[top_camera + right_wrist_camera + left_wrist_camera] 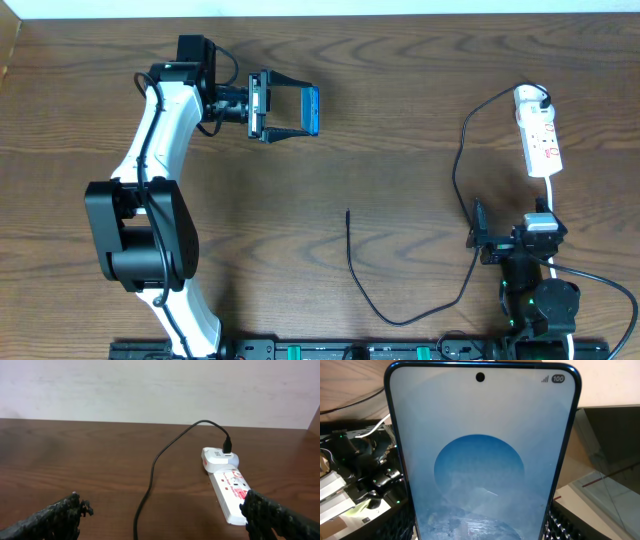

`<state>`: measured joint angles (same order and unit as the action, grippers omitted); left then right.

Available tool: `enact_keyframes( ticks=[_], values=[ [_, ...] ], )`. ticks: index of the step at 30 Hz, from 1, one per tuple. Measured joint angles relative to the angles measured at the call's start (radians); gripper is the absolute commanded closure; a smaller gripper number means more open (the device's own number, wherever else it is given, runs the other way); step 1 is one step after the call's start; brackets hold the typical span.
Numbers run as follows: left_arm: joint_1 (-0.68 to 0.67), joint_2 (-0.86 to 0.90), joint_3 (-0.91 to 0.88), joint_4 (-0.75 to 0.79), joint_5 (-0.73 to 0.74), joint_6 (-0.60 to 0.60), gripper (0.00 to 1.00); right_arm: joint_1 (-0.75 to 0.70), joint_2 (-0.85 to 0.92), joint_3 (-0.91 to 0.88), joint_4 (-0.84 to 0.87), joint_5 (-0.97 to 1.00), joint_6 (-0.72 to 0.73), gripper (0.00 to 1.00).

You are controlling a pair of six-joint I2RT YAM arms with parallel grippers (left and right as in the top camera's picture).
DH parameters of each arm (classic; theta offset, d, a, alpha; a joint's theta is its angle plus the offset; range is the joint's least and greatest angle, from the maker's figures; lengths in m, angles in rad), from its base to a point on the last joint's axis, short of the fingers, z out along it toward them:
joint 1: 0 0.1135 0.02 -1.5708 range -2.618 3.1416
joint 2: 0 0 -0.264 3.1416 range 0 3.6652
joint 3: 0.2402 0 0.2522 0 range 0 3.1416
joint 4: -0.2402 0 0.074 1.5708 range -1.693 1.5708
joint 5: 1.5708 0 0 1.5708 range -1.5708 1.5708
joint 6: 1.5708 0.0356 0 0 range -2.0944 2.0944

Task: Plug charger to phone and switch on socket
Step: 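Hold the phone upright with the left gripper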

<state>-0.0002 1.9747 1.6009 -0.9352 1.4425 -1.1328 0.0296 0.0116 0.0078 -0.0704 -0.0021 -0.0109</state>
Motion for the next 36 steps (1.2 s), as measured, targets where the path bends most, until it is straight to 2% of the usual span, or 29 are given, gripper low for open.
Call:
enact_keyframes(
  ticks=[5,12,18,26,36],
  values=[
    [0.000,0.000,0.000,0.000,-0.015,0.008,0.93,0.000,0.000,0.000,0.000,0.000,0.000,0.01],
    [0.000,0.000,0.000,0.019,-0.164,0.009,0.93,0.000,0.000,0.000,0.000,0.000,0.000,0.01],
    [-0.008,0.000,-0.003,0.160,-0.272,0.012,0.93,0.000,0.000,0.000,0.000,0.000,0.000,0.01],
    [-0.027,0.000,-0.003,0.327,-0.301,0.011,0.93,0.000,0.000,0.000,0.000,0.000,0.000,0.01],
    [-0.027,0.000,-0.003,0.407,-0.305,0.003,0.93,0.000,0.000,0.000,0.004,0.000,0.000,0.01]
  ],
)
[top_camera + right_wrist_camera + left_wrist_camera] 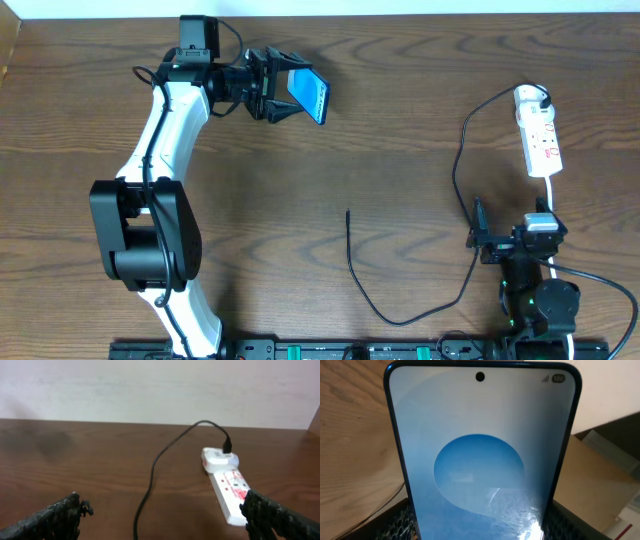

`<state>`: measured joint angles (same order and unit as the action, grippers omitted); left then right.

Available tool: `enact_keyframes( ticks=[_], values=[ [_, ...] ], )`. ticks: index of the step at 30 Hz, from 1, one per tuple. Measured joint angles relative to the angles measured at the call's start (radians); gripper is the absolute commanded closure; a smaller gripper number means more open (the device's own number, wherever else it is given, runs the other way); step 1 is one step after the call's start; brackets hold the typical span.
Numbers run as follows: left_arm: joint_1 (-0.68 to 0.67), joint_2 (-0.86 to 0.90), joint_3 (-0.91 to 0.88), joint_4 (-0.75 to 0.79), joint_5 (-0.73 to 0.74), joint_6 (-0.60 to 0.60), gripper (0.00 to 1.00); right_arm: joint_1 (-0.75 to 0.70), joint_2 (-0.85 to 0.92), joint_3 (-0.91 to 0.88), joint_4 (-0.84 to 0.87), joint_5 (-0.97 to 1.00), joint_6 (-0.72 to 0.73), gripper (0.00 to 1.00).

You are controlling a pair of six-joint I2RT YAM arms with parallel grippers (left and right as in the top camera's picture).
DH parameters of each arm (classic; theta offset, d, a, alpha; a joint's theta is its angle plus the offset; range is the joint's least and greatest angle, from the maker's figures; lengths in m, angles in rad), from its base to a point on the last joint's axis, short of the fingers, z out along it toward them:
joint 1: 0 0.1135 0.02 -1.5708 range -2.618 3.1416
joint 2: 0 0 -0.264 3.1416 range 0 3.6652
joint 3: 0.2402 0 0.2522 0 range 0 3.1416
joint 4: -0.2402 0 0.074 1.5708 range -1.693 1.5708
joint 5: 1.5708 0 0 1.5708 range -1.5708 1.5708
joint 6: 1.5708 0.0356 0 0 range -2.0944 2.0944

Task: Plug charger to phone and switch on socket
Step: 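Hold the phone upright with the left gripper, then raise the right gripper and reach toward the phone held by left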

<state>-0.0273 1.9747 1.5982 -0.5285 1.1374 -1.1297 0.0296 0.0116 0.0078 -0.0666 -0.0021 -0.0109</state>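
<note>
My left gripper point(283, 96) is shut on a blue phone point(310, 94), held above the far middle of the table and tilted. In the left wrist view the phone's lit screen point(482, 455) fills the frame between my fingers. The black charger cable point(460, 170) runs from a white adapter point(527, 97) in the white power strip point(540, 140) at the far right, and its free plug end point(348, 214) lies mid-table. My right gripper point(165, 520) stands open low at the front right, facing the power strip point(227, 491), nothing between its fingers.
The cable loops along the front of the table point(405, 320) between the plug end and my right arm point(525, 260). A black rail point(330, 350) runs along the front edge. The wall lies just behind the table's far edge.
My left gripper has moved toward the far edge and turned, so the phone now sits tilted and slightly further right. The right arm, cable and power strip have not moved.
</note>
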Motion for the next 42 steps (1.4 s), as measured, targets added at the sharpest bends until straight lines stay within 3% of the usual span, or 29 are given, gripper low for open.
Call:
enact_keyframes(
  ticks=[14,22,31,42],
  values=[
    [0.000,0.000,0.000,0.011,0.000,-0.026,0.93,0.000,0.000,-0.001,0.192,-0.002,-0.011,0.01],
    [0.000,0.000,0.000,0.012,0.000,-0.026,0.93,0.000,0.039,0.061,0.213,-0.065,-0.016,0.01],
    [0.000,0.000,0.000,0.013,-0.004,-0.027,0.93,0.000,0.373,0.364,0.219,-0.132,-0.019,0.01],
    [0.000,0.000,0.000,0.013,-0.005,-0.027,0.92,0.000,0.894,0.783,0.210,-0.411,0.053,0.01]
  ],
)
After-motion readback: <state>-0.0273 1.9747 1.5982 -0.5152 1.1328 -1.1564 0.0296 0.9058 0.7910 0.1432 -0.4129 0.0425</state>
